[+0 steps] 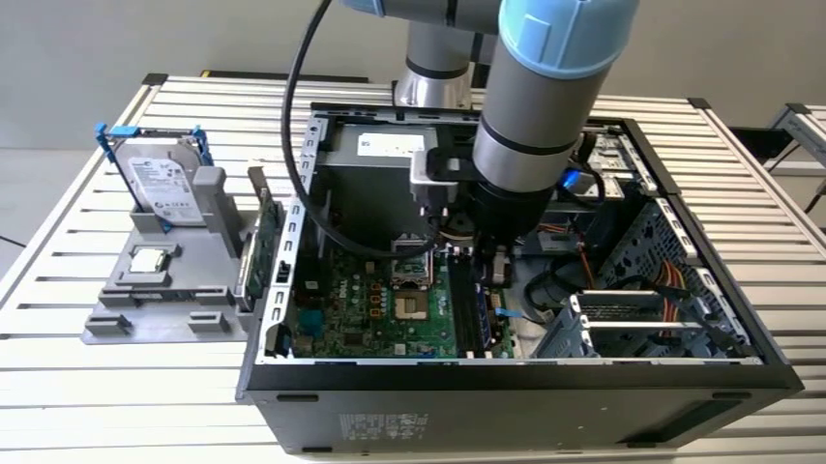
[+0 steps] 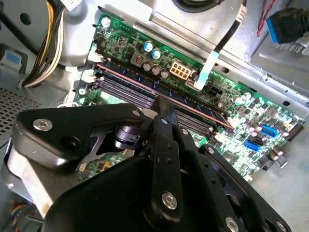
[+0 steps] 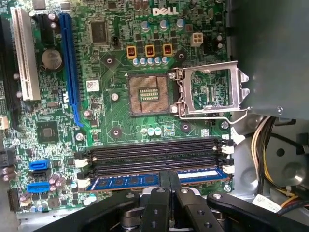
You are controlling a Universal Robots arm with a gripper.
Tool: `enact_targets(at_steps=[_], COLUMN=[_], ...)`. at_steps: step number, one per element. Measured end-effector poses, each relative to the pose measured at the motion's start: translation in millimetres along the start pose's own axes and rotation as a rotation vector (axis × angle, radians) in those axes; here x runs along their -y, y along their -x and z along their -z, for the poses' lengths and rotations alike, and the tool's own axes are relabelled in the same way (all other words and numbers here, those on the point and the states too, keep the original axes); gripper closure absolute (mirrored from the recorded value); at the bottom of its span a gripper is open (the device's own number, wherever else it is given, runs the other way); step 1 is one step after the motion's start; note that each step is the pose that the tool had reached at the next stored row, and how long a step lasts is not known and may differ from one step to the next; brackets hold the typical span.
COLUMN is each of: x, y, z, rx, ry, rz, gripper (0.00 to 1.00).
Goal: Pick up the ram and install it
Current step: 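Press down the ram until it locks into place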
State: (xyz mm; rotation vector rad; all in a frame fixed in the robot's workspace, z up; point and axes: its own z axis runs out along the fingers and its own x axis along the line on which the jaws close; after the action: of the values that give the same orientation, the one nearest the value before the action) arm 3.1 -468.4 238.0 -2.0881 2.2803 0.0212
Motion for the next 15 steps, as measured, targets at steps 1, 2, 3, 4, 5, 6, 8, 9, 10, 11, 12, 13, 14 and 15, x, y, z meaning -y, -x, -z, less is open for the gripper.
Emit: enact_targets(at_steps=[1, 2, 3, 4, 5, 6, 8, 9, 10, 11, 12, 13, 14, 15], x=[0.4, 0.9, 1.4, 1.8, 2.4, 2.9, 3.9, 4.2, 4.3, 4.5, 4.7, 4.8, 4.8, 4.8], y=[0.1, 0.1, 0.2, 0.2, 0.3, 0.4, 0.5, 0.5, 0.6, 0.6, 0.6, 0.6, 0.6, 0.6], z=[0.0, -0.1, 0.0, -0.1, -0.2, -0.2, -0.2, -0.3, -0.3, -0.3, -0.3, -0.4, -0.4, -0.4], rx=[0.0001, 0.0002, 0.0002, 0.0004, 0.0006, 0.0005, 0.0007, 0.0009, 0.0010, 0.0012, 0.0014, 0.0015, 0.0016, 0.0016], ry=[0.0003, 0.0005, 0.0007, 0.0008, 0.0010, 0.0011, 0.0016, 0.0019, 0.0021, 0.0024, 0.0027, 0.0029, 0.0029, 0.0030], rz=[0.006, 0.011, 0.014, 0.017, 0.021, 0.024, 0.035, 0.040, 0.045, 0.051, 0.058, 0.062, 0.064, 0.064], gripper=[1.00, 1.00, 1.00, 1.00, 1.00, 1.00, 1.00, 1.00, 1.00, 1.00, 1.00, 1.00, 1.00, 1.00])
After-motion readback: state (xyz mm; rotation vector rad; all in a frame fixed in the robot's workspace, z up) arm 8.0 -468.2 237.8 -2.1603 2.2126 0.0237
